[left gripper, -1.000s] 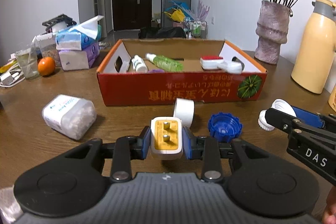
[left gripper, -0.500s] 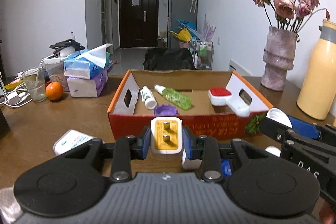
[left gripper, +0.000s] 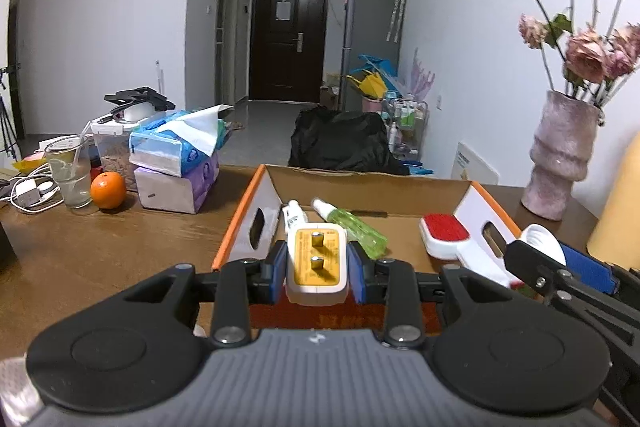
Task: Organize rigid objects
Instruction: 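Carry the white cap and plug adapter over the box, then lower the cap and adapter into the box and open both grippers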
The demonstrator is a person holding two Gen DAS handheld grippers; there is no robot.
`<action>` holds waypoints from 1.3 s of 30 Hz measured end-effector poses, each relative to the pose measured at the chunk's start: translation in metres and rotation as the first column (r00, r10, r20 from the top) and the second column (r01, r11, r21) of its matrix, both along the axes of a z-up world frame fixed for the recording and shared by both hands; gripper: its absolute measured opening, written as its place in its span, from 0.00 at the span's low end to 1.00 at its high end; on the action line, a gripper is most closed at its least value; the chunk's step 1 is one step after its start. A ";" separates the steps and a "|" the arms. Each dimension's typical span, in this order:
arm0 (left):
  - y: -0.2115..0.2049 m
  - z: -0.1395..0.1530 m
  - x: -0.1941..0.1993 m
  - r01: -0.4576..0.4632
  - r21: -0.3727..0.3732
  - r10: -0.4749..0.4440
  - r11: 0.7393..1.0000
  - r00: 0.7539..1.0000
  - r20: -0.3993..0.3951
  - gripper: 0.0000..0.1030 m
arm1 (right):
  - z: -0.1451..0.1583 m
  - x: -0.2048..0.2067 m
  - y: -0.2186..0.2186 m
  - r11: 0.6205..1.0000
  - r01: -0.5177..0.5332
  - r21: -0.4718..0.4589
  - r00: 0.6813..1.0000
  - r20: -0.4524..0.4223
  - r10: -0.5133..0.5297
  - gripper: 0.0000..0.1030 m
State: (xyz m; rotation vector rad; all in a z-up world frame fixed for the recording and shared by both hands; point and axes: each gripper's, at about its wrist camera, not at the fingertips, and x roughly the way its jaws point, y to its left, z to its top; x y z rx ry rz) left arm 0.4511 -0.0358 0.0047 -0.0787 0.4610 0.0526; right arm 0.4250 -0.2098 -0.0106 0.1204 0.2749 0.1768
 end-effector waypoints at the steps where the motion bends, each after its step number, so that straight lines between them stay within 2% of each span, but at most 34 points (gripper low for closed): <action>1: 0.002 0.000 0.004 -0.004 -0.005 0.004 1.000 1.000 -0.001 0.32 | 0.000 0.004 0.001 1.000 -0.002 0.002 1.000 0.000 0.002 0.38; 9: 0.006 0.001 0.034 -0.024 -0.015 0.024 1.000 1.000 0.003 0.32 | 0.001 0.029 0.006 1.000 -0.016 -0.001 1.000 0.002 0.016 0.38; 39: 0.001 -0.016 0.124 -0.027 0.073 0.028 0.997 1.000 -0.008 0.32 | -0.006 0.132 0.012 0.998 -0.033 -0.058 0.996 -0.085 0.028 0.38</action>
